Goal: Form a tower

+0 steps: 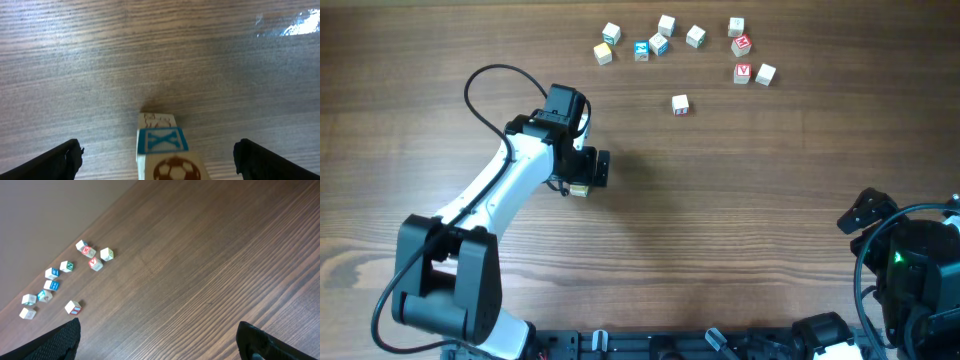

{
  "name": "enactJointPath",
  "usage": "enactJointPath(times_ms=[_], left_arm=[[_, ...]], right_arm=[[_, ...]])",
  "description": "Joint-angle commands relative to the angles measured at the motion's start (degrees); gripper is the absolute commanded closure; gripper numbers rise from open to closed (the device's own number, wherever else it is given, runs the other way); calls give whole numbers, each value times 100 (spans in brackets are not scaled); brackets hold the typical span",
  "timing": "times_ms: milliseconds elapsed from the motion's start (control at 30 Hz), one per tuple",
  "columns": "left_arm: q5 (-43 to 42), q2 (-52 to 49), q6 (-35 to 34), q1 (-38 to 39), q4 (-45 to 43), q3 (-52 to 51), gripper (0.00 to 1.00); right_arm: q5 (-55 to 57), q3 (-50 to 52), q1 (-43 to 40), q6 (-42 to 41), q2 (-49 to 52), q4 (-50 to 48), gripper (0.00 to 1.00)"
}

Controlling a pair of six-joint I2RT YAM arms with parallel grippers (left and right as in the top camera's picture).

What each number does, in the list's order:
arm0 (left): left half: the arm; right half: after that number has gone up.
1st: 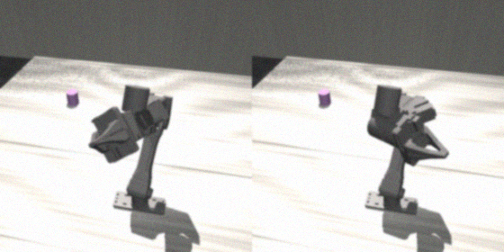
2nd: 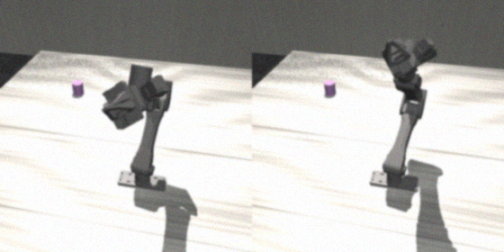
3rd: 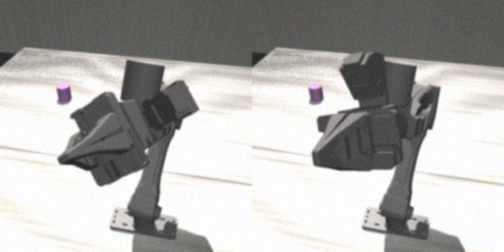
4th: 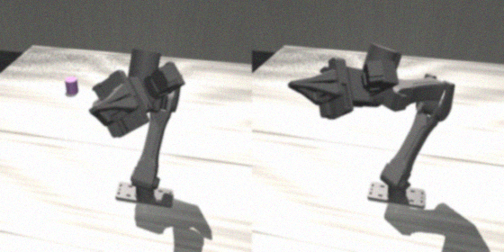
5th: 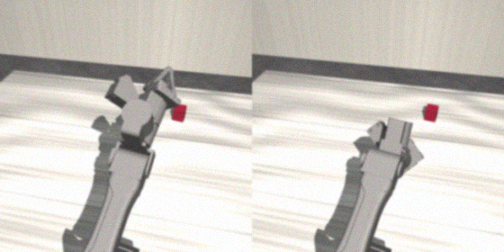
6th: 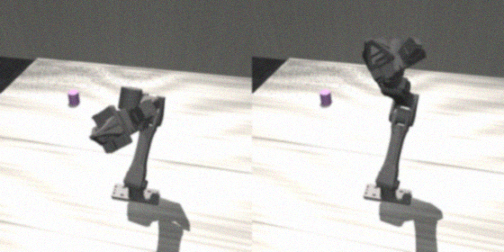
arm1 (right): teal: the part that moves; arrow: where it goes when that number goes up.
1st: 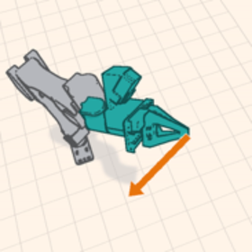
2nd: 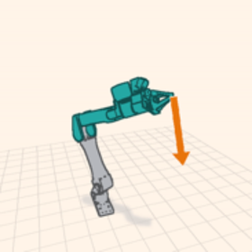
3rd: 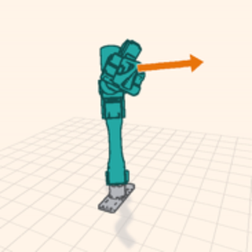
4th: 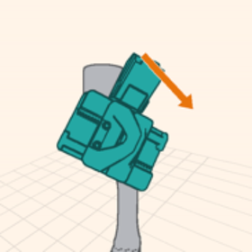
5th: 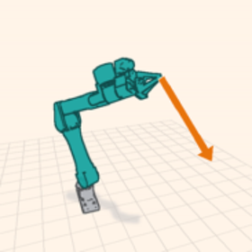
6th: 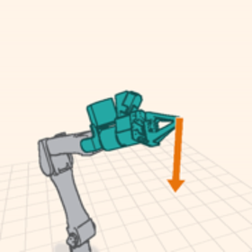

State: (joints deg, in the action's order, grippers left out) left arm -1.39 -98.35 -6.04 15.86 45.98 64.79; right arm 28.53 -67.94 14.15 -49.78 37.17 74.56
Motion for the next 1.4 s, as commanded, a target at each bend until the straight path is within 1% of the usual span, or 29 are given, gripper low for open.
enactJointPath(times_ms=[0,133,167,333,400,467,567,633,667,833,867,1167,1367], left_arm=[[-50,-297,114,11,-35,-42,0],[-52,-437,114,11,31,-42,0],[-50,-444,114,11,85,-42,2],[-52,-444,114,11,144,-42,23],[-50,-444,114,11,157,-42,26],[-50,-444,114,11,157,-42,27],[-52,-476,114,11,157,-42,21],[-52,-560,114,11,184,-42,22],[-52,-592,114,11,212,-42,26],[-52,-592,114,11,271,-42,38],[-50,-592,114,11,291,-42,42],[-50,-592,114,11,313,-42,61],[-50,-592,114,11,313,-42,65]], right_arm=[[-26,15,7,11,22,0,0],[-26,15,7,11,22,0,0],[-26,15,7,11,22,0,0],[-26,15,7,11,22,0,0],[-26,15,7,13,22,0,0],[-26,15,7,11,22,0,0],[-26,15,7,9,22,0,0],[-26,15,7,11,22,0,0],[-26,15,7,11,22,0,0],[-26,15,7,11,22,0,0],[-26,15,7,11,22,0,0],[-26,15,7,11,22,0,0],[-26,15,7,9,22,0,0]])
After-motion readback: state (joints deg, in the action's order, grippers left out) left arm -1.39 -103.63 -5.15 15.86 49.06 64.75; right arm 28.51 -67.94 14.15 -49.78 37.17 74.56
